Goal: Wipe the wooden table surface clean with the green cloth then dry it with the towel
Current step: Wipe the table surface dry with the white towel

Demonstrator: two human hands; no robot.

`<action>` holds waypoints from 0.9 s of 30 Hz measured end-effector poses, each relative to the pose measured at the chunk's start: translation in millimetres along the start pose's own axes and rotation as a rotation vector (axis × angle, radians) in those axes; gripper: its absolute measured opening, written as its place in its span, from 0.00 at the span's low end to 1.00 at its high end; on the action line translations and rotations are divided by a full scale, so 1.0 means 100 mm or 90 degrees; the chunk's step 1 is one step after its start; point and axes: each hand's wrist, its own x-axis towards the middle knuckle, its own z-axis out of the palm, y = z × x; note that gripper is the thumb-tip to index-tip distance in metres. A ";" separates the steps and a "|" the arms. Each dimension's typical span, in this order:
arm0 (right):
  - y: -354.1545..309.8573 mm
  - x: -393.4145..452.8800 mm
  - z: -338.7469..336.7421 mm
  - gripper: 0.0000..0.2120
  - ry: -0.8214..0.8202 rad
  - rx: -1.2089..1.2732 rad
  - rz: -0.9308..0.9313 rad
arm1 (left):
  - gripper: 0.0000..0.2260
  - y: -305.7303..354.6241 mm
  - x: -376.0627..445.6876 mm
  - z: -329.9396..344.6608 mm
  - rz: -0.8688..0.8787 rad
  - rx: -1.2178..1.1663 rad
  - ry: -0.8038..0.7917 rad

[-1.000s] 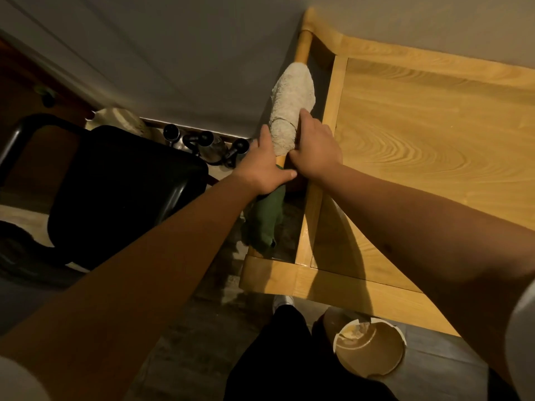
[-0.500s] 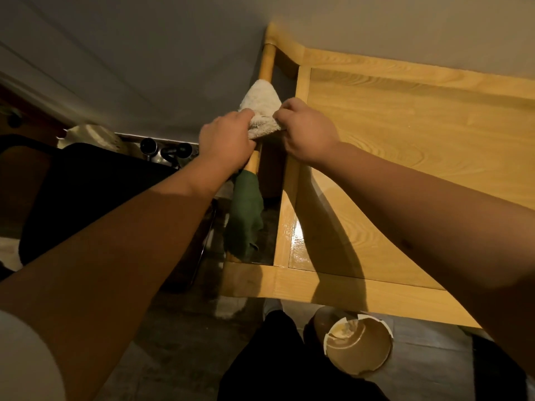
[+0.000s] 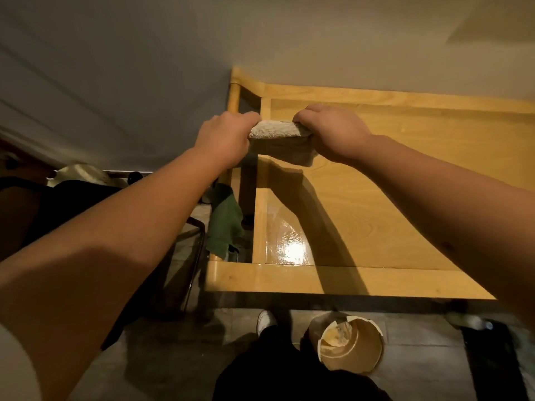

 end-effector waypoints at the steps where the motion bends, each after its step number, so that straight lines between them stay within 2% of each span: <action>1: 0.04 -0.09 -0.07 0.15 0.016 -0.012 0.007 | 0.16 0.09 -0.02 -0.04 0.010 -0.015 -0.002; 5: 0.12 -0.63 -0.10 0.13 0.074 0.004 0.044 | 0.20 0.46 -0.36 0.01 0.046 -0.067 -0.009; 7: 0.09 -1.01 0.07 0.12 0.052 0.030 0.072 | 0.22 0.65 -0.68 0.21 0.058 -0.083 -0.031; 9: -0.01 -1.41 0.35 0.12 -0.022 0.043 0.098 | 0.22 0.82 -1.04 0.49 0.063 -0.116 -0.083; 12: -0.25 -1.93 0.82 0.14 -0.202 0.035 0.105 | 0.23 0.96 -1.50 0.97 0.107 -0.072 -0.246; 14: -0.38 -2.18 1.06 0.16 -0.297 0.042 0.090 | 0.28 0.94 -1.74 1.25 0.149 -0.014 -0.355; 17: -0.49 -2.43 1.25 0.26 -0.320 0.053 0.098 | 0.42 0.83 -2.00 1.51 0.185 0.083 -0.452; 19: -0.54 -2.50 1.32 0.37 -0.320 0.067 0.137 | 0.44 0.79 -2.04 1.58 0.193 0.102 -0.449; 20: -0.57 -2.50 1.34 0.40 -0.318 0.067 0.154 | 0.44 0.78 -2.03 1.58 0.188 0.087 -0.446; 24: -0.71 -2.32 1.41 0.37 -0.219 0.065 0.203 | 0.36 0.77 -1.85 1.46 0.146 -0.031 -0.415; 27: -0.87 -2.12 1.54 0.43 -0.175 0.090 0.222 | 0.32 0.71 -1.62 1.30 0.100 -0.108 -0.327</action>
